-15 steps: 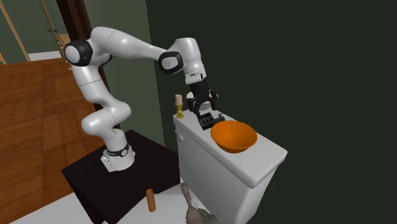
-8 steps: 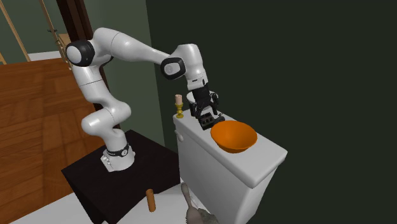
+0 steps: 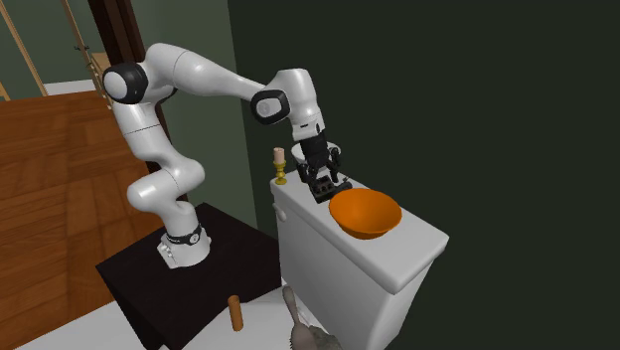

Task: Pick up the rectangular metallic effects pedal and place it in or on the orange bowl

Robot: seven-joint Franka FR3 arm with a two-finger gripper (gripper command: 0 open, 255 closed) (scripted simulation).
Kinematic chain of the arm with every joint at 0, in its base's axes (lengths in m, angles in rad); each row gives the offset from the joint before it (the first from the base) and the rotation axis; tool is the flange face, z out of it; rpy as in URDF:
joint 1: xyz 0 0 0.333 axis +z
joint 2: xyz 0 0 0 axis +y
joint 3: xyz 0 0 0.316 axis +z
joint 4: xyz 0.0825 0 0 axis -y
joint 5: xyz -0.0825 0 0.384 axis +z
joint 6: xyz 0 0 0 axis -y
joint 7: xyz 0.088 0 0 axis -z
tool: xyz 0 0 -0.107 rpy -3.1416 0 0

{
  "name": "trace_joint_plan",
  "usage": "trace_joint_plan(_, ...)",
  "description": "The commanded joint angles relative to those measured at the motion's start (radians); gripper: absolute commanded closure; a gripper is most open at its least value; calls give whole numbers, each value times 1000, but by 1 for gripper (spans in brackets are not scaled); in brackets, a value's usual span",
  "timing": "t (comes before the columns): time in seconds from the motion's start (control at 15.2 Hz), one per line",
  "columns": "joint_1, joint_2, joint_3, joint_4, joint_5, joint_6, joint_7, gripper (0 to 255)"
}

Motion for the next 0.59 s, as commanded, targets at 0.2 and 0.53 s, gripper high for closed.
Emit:
trace_joint_plan(0.2, 0, 0, 0, 0, 0, 0, 0, 255)
trace_joint_plan(0.53, 0, -5, -4, 35, 3, -40, -6, 255)
